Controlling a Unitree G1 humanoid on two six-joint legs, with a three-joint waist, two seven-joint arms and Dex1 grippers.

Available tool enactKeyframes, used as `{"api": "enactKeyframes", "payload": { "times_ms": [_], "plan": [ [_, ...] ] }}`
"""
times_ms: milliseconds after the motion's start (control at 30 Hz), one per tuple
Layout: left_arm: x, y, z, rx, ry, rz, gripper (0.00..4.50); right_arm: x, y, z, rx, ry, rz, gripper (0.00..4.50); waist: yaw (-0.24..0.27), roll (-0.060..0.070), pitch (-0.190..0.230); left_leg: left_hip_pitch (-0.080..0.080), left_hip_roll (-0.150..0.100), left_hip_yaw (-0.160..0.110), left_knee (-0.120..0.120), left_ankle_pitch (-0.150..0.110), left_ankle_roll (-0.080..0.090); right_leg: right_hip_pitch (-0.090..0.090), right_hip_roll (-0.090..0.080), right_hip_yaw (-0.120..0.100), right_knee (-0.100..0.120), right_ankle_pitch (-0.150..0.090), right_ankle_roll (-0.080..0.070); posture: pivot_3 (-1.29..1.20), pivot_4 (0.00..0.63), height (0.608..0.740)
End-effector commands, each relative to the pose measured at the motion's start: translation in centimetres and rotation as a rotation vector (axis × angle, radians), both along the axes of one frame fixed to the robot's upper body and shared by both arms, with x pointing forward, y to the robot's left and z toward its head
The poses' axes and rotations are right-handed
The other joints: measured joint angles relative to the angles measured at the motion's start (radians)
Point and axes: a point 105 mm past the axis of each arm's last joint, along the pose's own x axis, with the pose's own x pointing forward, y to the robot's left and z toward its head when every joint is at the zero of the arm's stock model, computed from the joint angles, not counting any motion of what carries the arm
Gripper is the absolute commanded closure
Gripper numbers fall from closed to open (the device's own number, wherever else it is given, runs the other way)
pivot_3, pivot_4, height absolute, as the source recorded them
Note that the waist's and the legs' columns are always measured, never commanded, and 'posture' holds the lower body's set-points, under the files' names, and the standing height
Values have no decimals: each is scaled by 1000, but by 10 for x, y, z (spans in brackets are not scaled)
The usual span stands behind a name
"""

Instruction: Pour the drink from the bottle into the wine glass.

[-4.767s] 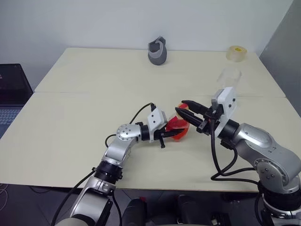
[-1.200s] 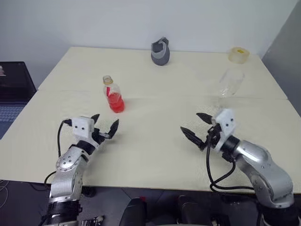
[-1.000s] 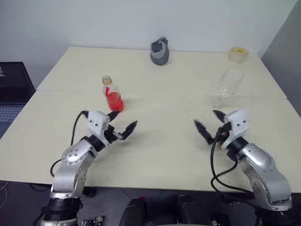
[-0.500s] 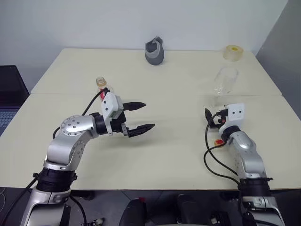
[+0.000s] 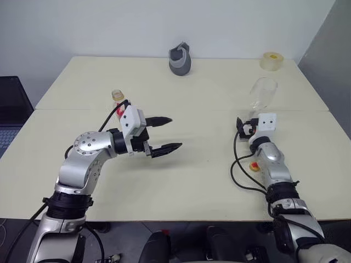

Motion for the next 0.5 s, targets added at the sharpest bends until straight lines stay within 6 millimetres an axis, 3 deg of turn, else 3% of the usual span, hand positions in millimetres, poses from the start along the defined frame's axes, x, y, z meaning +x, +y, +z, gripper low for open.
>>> {"api": "enactKeyframes", "payload": {
  "times_ms": [33, 300, 333, 500],
  "plan": [
    [-1, -2, 14, -29, -34, -21, 0, 5, -1, 19, -12, -78, -8, 1301, 0, 0, 0, 0, 0, 0, 0, 0, 0, 0, 0, 0, 0, 0, 0, 0, 150, 740],
    [0, 0, 16, -43, -32, -12, 0, 8, -3, 22, -18, -100, -22, 4237, -2, 0, 0, 0, 0, 0, 0, 0, 0, 0, 0, 1, 0, 0, 0, 0, 150, 740],
    [0, 0, 17, -49, -29, -9, 0, 7, -3, 23, -18, -108, -19, 4422, -2, 0, 0, 0, 0, 0, 0, 0, 0, 0, 0, 1, 0, 0, 0, 0, 150, 740],
    [3, 13, 14, -63, 24, 26, 0, 1, 13, 35, -32, -159, 74, 4418, -5, 1, 0, 0, 0, 0, 0, 0, 0, 0, 0, 1, 0, 0, 0, 0, 150, 740]
  ]
}}
